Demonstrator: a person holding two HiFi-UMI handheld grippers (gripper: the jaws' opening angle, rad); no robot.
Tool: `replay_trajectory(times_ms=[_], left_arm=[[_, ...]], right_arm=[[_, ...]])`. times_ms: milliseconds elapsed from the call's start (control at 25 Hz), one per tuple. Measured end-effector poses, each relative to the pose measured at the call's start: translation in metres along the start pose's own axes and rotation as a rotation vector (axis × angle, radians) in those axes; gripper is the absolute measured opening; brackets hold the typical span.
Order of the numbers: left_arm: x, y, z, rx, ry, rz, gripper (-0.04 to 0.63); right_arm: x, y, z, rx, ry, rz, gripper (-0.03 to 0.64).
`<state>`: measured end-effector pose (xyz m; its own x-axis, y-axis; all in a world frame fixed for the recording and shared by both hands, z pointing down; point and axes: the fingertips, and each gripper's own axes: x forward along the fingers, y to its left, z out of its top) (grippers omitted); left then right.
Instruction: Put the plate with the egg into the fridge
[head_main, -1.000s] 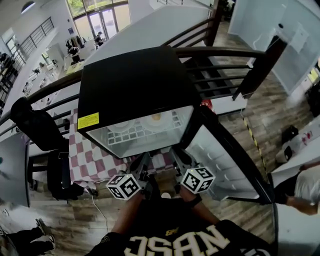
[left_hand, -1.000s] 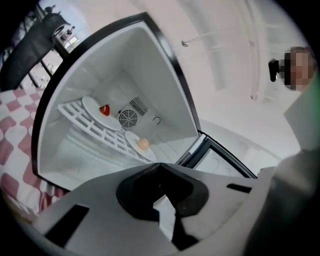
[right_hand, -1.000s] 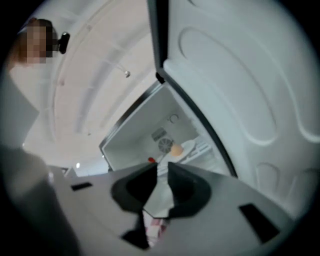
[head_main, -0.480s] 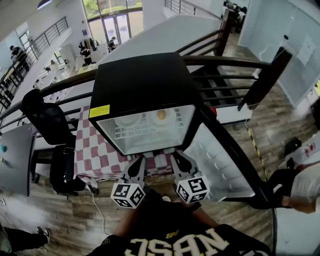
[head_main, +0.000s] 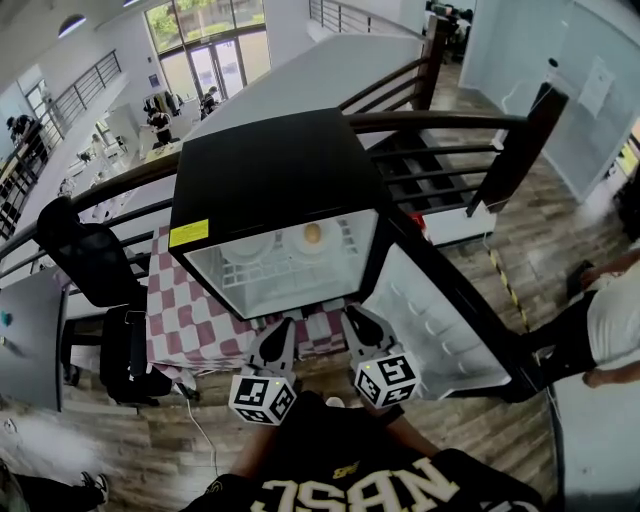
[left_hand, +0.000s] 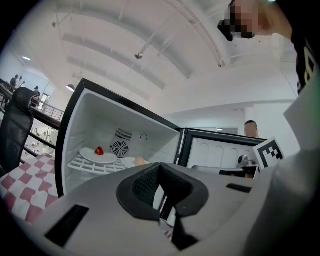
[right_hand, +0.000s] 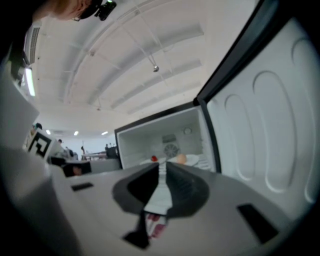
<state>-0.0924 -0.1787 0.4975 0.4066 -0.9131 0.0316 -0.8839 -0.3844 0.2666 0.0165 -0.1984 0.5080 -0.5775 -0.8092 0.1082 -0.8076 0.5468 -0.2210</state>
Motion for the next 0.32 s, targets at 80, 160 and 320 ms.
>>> replay_trajectory(times_ms=[80, 160, 320], left_arm=[[0.001, 0.001, 0.0, 0.002, 0.002, -0.001, 0.021], [0.0, 0.001, 0.003, 0.007, -0.001, 0.002, 0.021], [-0.006, -0.003, 0.01, 0.037, -0.01, 0.004, 0.021]], right_arm=[[-0.001, -0.004, 0.002, 0.005, -0.007, -0.011, 0.057], [-0.001, -0.006, 0.004, 0.009, -0.009, -0.018, 0.057], [-0.004, 0.0, 0.005, 0.015, -0.001, -0.009, 0.055]])
